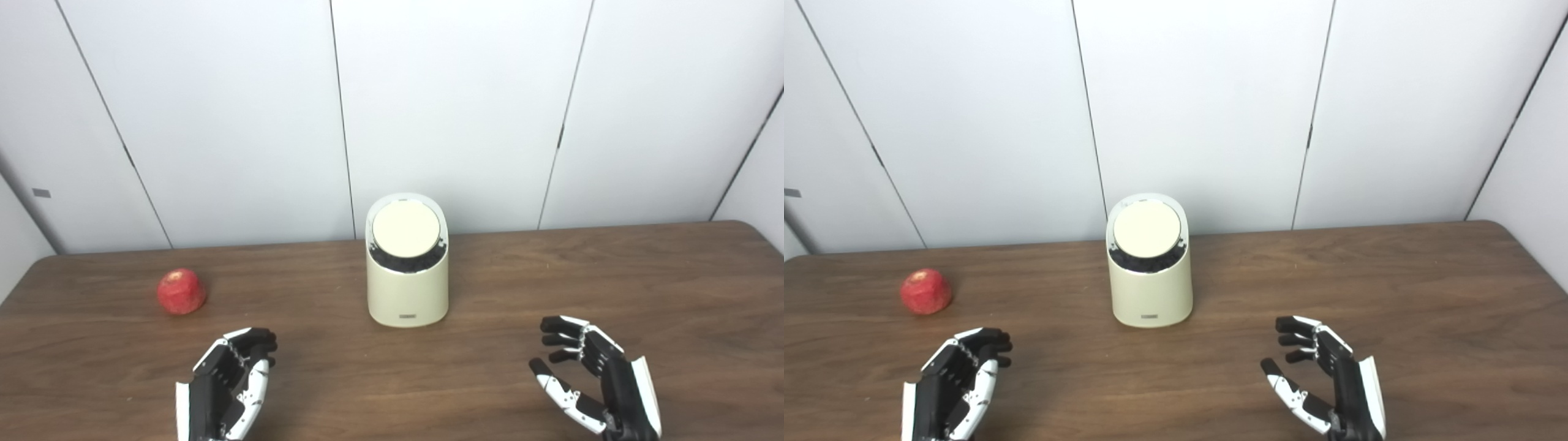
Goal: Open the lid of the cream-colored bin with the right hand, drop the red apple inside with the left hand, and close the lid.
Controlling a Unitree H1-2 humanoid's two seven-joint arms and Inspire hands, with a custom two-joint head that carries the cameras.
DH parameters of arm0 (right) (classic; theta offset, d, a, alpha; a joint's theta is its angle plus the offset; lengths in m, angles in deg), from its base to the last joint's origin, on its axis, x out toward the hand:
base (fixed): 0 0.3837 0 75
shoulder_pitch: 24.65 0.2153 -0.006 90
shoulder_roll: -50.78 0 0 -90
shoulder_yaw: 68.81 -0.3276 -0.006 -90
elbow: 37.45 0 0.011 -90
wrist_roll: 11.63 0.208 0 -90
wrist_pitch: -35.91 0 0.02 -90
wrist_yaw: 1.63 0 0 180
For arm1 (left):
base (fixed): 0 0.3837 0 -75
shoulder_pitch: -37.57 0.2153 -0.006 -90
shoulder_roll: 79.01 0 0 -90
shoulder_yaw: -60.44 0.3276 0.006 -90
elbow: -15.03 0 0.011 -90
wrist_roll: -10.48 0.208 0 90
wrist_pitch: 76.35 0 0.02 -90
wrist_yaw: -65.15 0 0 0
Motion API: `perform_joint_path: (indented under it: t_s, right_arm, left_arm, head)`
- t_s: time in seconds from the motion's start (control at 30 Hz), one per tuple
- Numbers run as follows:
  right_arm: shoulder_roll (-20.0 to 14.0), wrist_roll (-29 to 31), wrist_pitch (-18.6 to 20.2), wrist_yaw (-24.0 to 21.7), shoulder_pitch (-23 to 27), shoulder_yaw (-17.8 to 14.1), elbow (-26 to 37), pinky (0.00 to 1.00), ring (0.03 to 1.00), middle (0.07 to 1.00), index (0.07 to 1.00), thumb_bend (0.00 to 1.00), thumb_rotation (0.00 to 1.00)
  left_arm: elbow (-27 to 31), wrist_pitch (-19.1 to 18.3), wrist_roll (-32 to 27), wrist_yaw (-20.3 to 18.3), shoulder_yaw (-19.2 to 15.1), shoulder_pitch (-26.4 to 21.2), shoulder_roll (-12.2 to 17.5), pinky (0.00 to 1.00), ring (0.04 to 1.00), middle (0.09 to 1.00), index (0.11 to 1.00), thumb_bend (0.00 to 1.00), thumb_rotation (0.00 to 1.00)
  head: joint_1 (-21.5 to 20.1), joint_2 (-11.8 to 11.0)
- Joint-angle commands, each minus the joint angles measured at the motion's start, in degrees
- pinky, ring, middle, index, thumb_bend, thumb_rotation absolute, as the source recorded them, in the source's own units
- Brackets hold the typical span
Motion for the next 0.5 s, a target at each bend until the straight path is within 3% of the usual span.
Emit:
perform_joint_path:
  t_s: [0.0,0.33,0.47]
  right_arm:
    - [0.01,0.03,-1.7,0.19,-0.08,0.22,1.73,0.53,0.642,0.675,0.655,0.22,0.09]
    - [0.1,0.48,-1.42,0.01,-0.02,0.33,1.96,0.53,0.641,0.674,0.651,0.22,0.09]
    - [-0.06,0.59,-1.03,0.01,0.17,0.07,1.93,0.52,0.638,0.672,0.652,0.22,0.09]
  left_arm:
    - [-0.03,0.71,0.66,-0.23,0.23,0.92,0.35,0.53,0.605,0.61,0.594,0.23,0.21]
    - [0.09,0.28,0.76,-0.43,0.45,0.96,0.59,0.53,0.607,0.613,0.597,0.22,0.16]
    - [-0.11,0.38,0.89,-0.26,0.61,0.78,0.36,0.53,0.606,0.613,0.597,0.22,0.19]
  head:
    - [-0.13,0.03]
    - [-0.2,0.1]
    - [-0.37,0.09]
